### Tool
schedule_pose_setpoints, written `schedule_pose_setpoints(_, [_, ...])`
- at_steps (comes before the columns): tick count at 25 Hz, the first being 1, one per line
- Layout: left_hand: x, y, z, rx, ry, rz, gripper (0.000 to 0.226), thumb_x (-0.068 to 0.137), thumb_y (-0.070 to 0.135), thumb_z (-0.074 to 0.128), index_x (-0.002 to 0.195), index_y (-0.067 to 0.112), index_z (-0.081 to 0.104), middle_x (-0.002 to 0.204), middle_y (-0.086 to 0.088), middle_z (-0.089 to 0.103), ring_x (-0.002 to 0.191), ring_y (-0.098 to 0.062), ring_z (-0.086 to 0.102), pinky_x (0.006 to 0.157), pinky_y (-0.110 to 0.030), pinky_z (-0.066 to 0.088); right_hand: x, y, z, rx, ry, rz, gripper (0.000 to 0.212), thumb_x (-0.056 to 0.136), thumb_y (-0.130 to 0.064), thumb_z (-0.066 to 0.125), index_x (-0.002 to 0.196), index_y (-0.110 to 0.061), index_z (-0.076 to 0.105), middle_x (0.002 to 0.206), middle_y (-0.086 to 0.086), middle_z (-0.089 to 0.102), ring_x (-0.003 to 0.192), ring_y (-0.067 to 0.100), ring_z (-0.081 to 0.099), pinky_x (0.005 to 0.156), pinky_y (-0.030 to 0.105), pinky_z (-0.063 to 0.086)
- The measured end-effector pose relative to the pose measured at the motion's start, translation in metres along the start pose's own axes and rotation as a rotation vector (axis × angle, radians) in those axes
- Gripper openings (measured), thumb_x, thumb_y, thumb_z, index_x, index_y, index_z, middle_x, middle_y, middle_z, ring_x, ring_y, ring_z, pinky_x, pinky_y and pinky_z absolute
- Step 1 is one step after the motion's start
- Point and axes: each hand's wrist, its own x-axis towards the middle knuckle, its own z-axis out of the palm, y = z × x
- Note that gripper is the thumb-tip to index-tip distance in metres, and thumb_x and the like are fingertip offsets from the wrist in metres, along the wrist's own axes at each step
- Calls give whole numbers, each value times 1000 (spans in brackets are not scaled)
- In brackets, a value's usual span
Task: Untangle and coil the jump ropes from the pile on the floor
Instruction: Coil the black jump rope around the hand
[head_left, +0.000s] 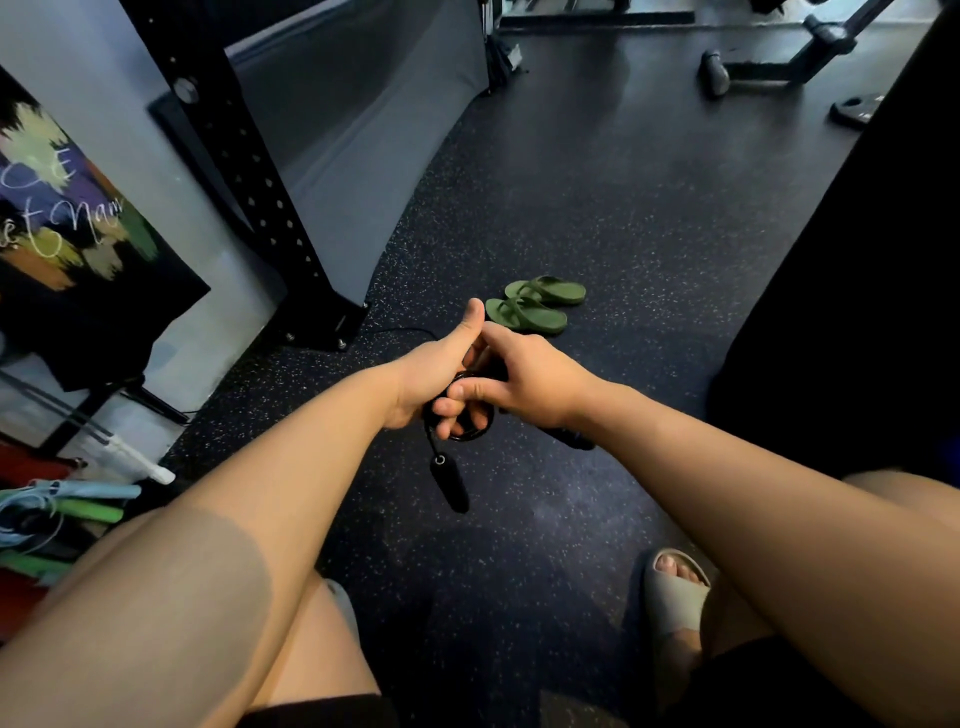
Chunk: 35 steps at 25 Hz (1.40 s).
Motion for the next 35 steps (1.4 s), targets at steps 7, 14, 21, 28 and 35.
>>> schedule_pose_setpoints(7, [12, -2, 0, 111, 342, 84, 86, 74, 97, 18, 58, 20, 53, 45, -2, 38, 37, -18, 38, 57, -38, 47, 4, -2, -2, -43, 126, -8, 36, 87, -43, 73, 103, -14, 57, 91, -2, 70, 82, 14, 66, 73, 31, 54])
schedule_pose_setpoints(14, [17, 1, -9, 219, 627, 109, 90, 80, 92, 8, 50, 18, 47, 36, 6, 47, 35, -16, 47, 55, -30, 39, 4, 1, 4, 211, 65, 83, 37, 85, -40, 77, 107, -18, 57, 96, -2, 72, 84, 11, 68, 75, 33, 57])
schedule_pose_setpoints(21, [7, 0, -29, -85, 276, 220, 56, 98, 65, 42, 83, 16, 64, 52, 4, 50, 55, -15, 47, 61, -29, 40, 5, -14, 8, 772, 170, 71, 17, 96, -4, 61, 108, 6, 53, 84, 15, 71, 71, 12, 68, 67, 22, 53])
schedule_pose_setpoints(28, [-58, -28, -95, -242, 110, 375, 20, 95, 13, 59, 114, 6, 62, 91, -6, 64, 86, -12, 59, 87, -27, 51, 39, -62, 31, 853, 148, -17, 11, 98, -8, 60, 106, -2, 54, 81, 11, 71, 69, 22, 63, 56, 27, 47])
schedule_pose_setpoints(35, [-125, -86, -156, -203, 447, 285, 26, 99, -1, 55, 112, 17, 68, 99, -10, 72, 89, -11, 68, 79, -23, 58, 103, -116, 114, 889, -9, -21, 10, 97, -6, 62, 106, -4, 56, 82, 12, 72, 66, 15, 67, 55, 26, 50])
